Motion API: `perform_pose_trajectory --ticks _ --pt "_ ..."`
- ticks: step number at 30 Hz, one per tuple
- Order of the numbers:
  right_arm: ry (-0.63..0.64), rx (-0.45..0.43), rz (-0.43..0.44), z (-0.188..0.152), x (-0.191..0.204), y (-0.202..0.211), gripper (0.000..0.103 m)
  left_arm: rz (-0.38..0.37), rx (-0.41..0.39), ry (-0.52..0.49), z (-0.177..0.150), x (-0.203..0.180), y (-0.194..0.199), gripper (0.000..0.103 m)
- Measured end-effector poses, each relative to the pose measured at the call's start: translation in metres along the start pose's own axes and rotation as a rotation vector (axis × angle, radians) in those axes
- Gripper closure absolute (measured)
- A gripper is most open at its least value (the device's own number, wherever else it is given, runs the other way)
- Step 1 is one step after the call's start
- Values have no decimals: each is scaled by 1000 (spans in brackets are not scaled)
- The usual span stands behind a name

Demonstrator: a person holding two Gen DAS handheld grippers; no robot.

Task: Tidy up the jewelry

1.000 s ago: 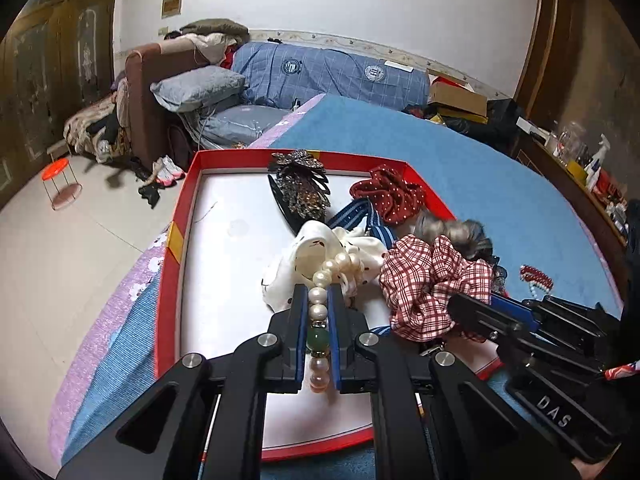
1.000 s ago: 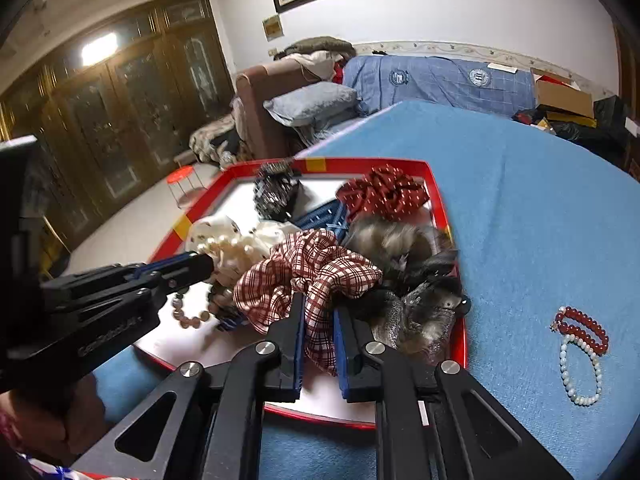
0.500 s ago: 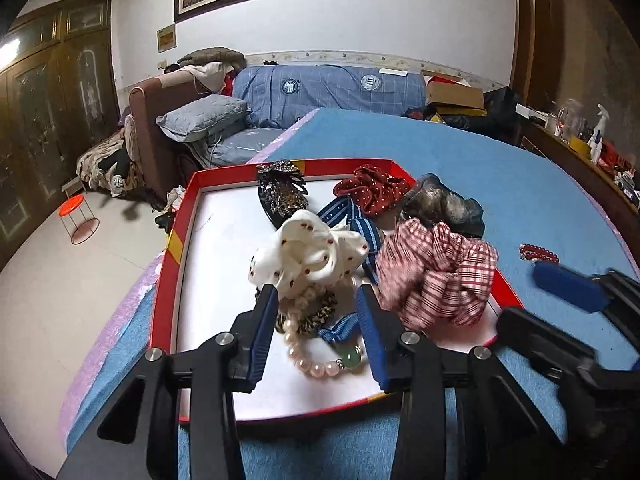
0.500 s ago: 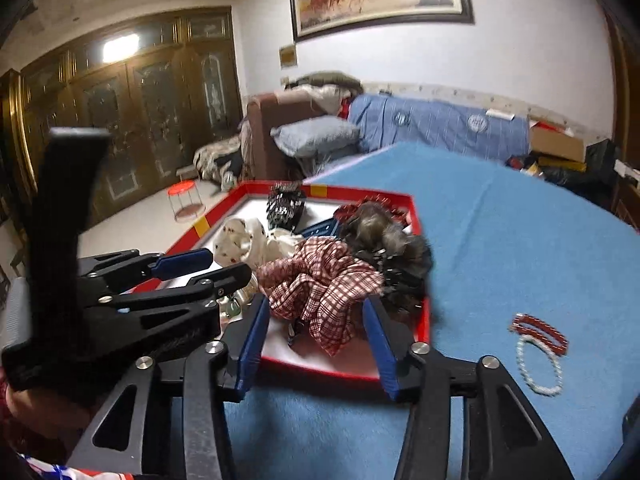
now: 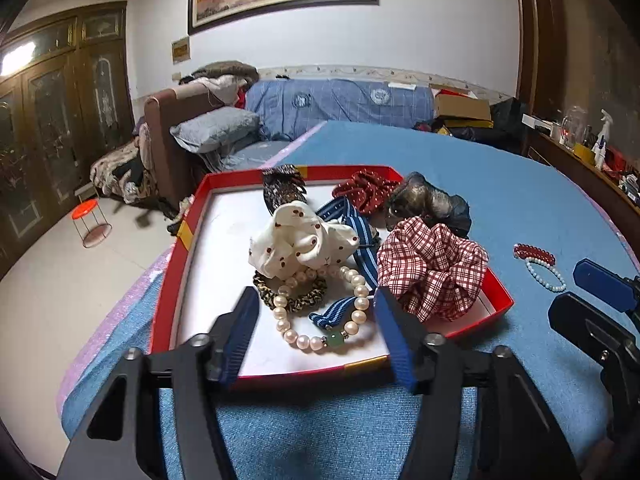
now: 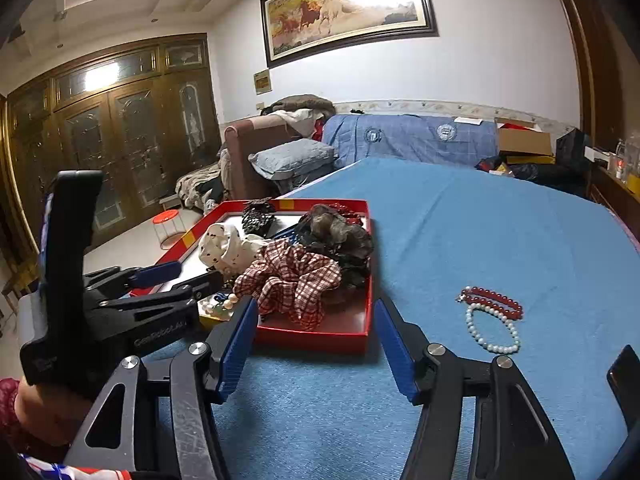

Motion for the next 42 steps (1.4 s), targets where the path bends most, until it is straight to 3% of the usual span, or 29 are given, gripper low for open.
perform_pose_trajectory --ticks 6,8,13,19,24,29,42 --pt "-15 1 -2 -2 -4 6 30 36 -27 -21 -3 -2 11 31" --pt "-7 -1 -7 -2 -3 7 30 50 -38 -15 -4 -1 15 17" --pt "10 -8 -25 -6 -1 12 23 112 -77 -14 -4 3 27 0" --pt "9 13 -28 -17 -1 17 20 236 -63 -62 -12 7 33 0" --pt "-46 13 -8 -22 -10 23 13 307 -6 -113 -21 4 29 0" --pt "-59 24 -3 -24 -12 23 13 273 -22 -96 -27 3 40 0" --pt "-21 54 -10 -29 -4 19 10 192 51 -90 -41 -1 26 0"
Point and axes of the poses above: each gripper's, at about its wrist camera, not at the fingertips, and y roughly against the way its jaws point, x to its left, z to its top, the point moved 4 cm from there along -y, roughly the way its jaws point, and after that the axes turned 2 degrees about -y, right-handed, at the moved point
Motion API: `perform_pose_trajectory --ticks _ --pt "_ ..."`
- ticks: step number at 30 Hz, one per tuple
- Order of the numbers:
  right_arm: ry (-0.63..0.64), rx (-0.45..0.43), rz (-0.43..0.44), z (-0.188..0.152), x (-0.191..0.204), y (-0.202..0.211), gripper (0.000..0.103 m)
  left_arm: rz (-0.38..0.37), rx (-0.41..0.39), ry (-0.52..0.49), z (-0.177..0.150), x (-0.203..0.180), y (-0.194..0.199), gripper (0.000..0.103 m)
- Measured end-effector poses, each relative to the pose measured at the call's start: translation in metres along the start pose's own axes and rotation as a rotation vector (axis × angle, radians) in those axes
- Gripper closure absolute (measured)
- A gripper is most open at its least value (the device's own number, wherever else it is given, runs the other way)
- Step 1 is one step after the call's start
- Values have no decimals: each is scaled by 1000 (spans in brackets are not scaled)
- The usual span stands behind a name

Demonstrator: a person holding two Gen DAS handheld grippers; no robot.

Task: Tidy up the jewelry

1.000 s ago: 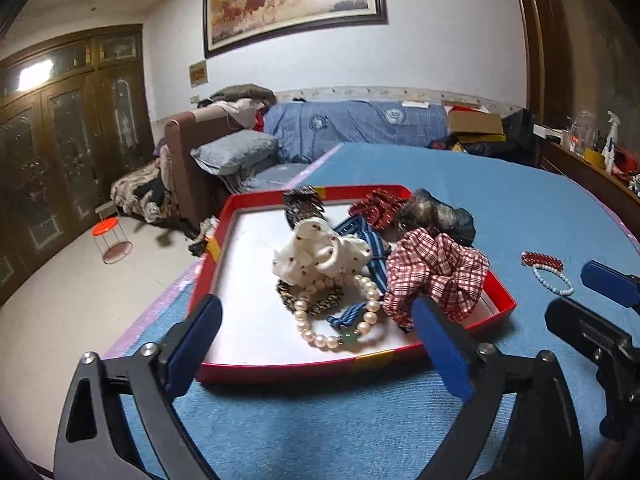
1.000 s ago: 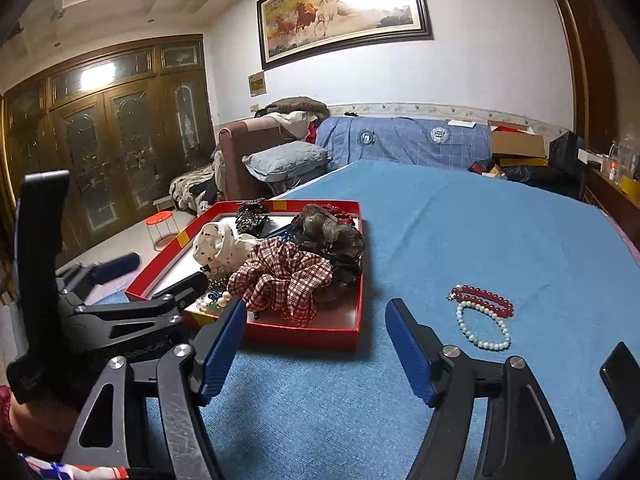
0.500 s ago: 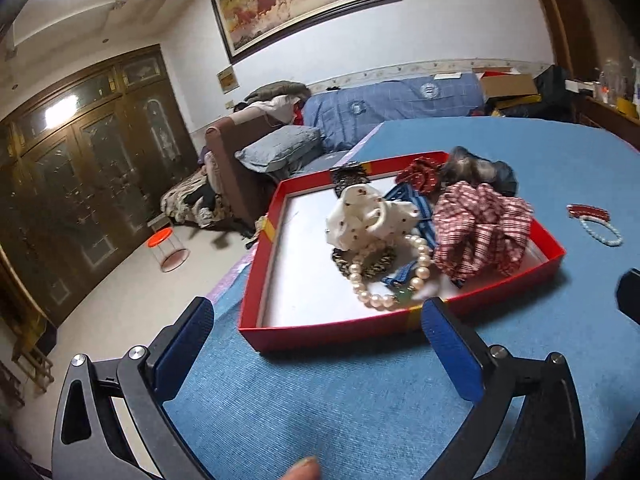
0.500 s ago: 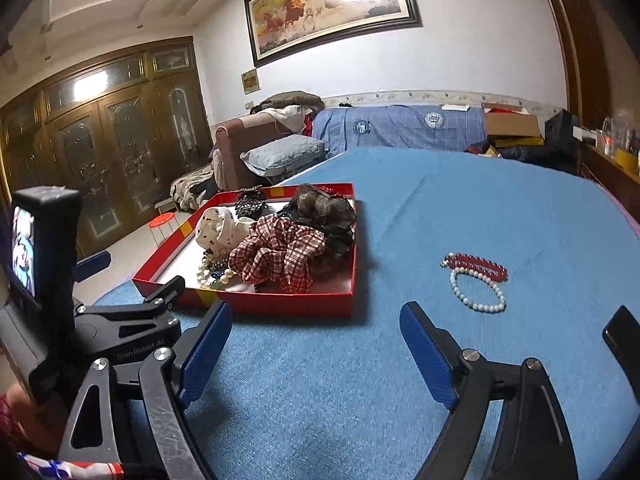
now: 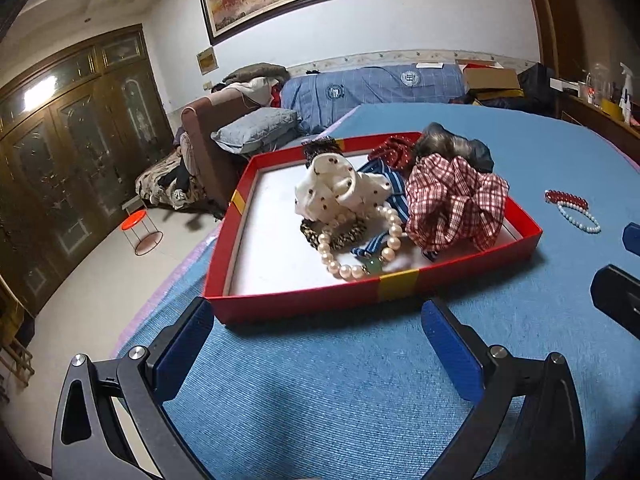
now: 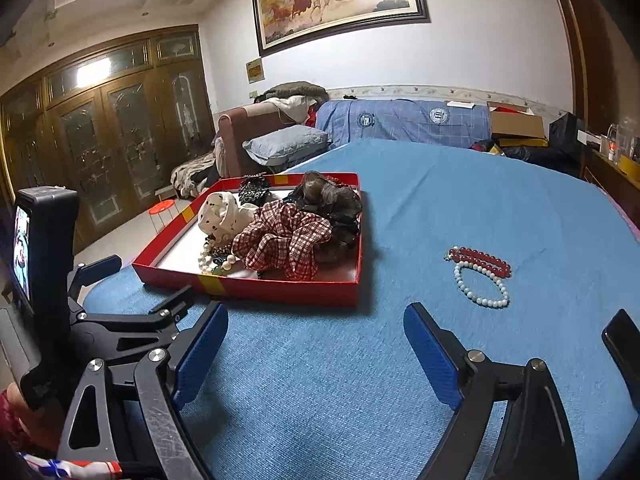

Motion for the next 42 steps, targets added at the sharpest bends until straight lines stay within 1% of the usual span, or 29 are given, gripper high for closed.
perform_pose_trajectory --ticks 9,23,42 --pt "6 10 -5 0 2 -2 10 12 3 -5 -3 -1 -3 0" --pt "2 14 -11 -1 2 -2 9 -30 15 -15 -5 -6 -5 0" --pt "3 16 -13 0 0 -2 9 -37 17 -9 -7 -6 -7 0"
Point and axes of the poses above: each gripper's, at about its wrist camera, not at the fingertips, and y roughly against the way its jaws point, x to its left, z to its top, the point moved 4 cm from there along -y, roughly the way its jaws point, and after that the axes turned 2 degrees about -y, right-handed, at the moved point
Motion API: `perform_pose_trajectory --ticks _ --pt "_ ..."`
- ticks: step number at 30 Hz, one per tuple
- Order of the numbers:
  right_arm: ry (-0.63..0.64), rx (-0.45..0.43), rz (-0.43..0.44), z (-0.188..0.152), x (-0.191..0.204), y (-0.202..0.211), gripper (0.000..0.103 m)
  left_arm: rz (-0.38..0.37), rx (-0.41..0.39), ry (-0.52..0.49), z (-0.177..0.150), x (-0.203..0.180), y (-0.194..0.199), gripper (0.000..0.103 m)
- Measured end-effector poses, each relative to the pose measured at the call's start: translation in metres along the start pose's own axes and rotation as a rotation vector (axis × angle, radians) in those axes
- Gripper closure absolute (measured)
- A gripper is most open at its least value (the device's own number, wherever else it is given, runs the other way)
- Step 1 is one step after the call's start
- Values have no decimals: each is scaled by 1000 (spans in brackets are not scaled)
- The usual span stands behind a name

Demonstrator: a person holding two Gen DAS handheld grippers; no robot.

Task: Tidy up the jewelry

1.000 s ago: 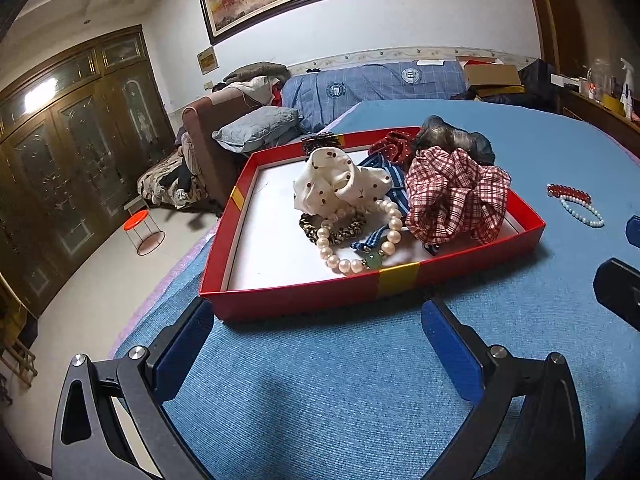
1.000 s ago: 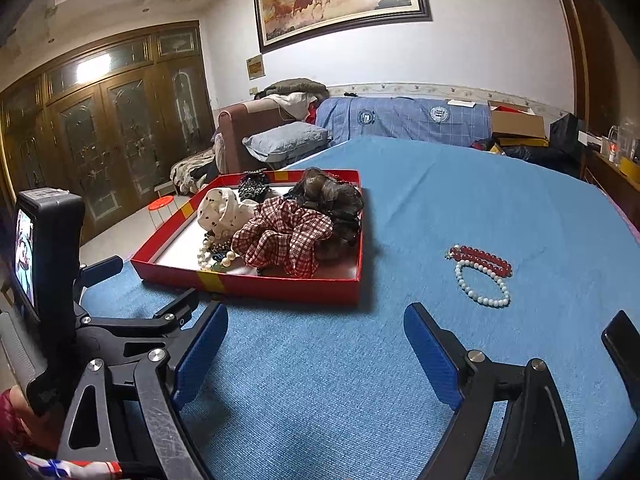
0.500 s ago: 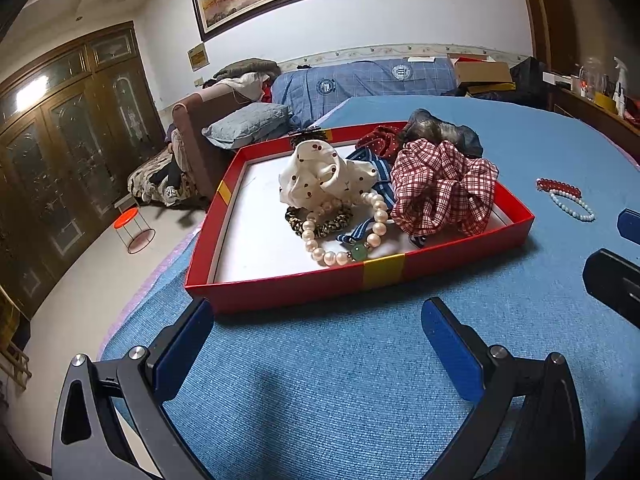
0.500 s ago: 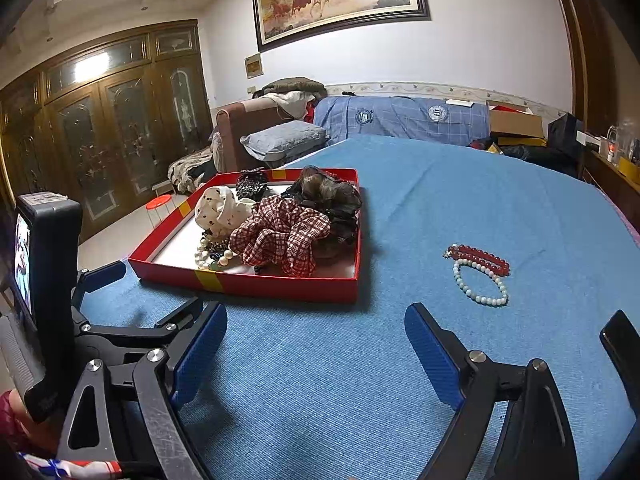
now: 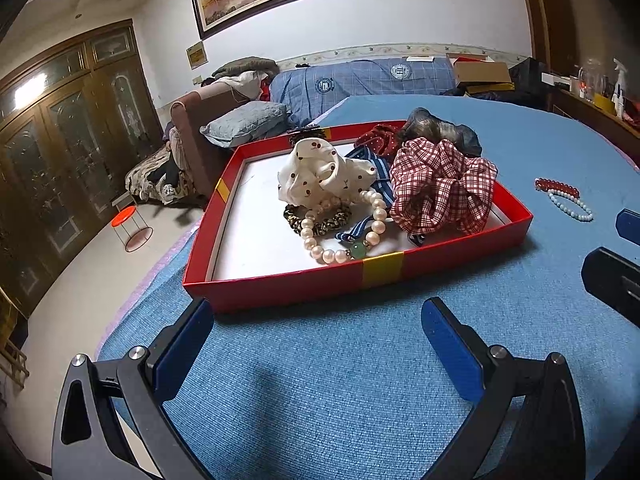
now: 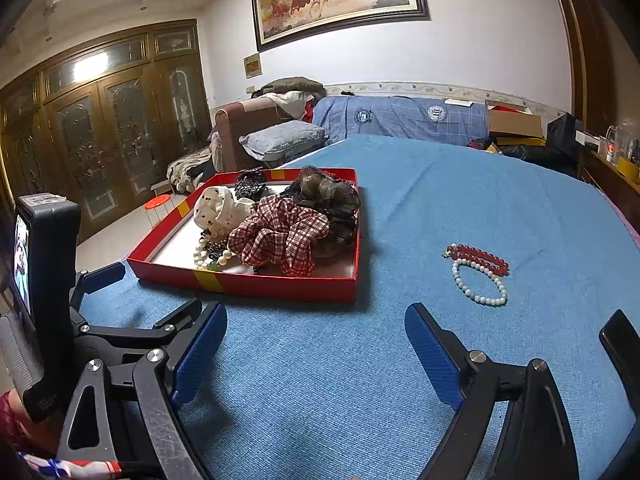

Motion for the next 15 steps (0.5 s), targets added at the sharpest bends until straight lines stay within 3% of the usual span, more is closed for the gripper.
perform_pose_trajectory --ticks 15 --pt "0 0 -2 0 -1 -1 9 1 2 2 -2 1 0 0"
Point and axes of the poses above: each gripper's, at about its wrist camera, not at the fingertips, and y roughly against the way its jaws point, x to its left, z to its top, the point moved 4 cm from there along -y, roughly the way its jaws point, and after that the axes turned 2 degrees about -y, right-handed, at the moved point
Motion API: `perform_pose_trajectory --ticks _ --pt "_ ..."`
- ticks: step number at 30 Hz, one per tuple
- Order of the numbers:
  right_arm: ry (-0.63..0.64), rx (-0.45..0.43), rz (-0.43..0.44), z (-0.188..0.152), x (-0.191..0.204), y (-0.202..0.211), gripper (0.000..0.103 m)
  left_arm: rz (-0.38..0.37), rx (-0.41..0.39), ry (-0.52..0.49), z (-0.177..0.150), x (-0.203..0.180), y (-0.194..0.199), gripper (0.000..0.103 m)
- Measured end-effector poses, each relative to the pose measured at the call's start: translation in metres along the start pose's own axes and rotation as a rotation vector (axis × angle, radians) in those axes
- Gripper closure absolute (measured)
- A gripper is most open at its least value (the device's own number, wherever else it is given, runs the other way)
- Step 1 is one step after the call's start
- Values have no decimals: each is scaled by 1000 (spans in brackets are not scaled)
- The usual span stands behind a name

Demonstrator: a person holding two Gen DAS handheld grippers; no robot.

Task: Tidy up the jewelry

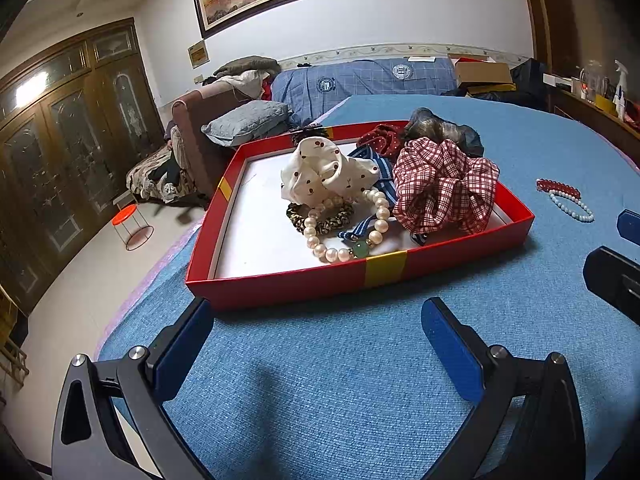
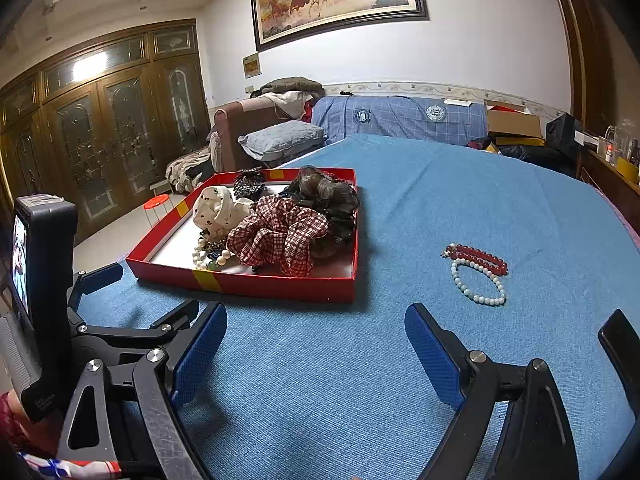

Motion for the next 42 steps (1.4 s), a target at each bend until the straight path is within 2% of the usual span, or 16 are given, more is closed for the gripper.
perform_pose_trajectory --ticks 42 --pt "-1 1 -7 0 -5 1 9 25 12 35 -7 13 1 0"
Point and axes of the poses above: each gripper's, at about its wrist camera, not at the fingertips, and y roughly against the way its jaws point, x to its left, z to its top, the point moved 4 cm from there along -y, roughly the way its jaws point, and after that the axes turned 2 degrees about -y, right-handed, at the moved point
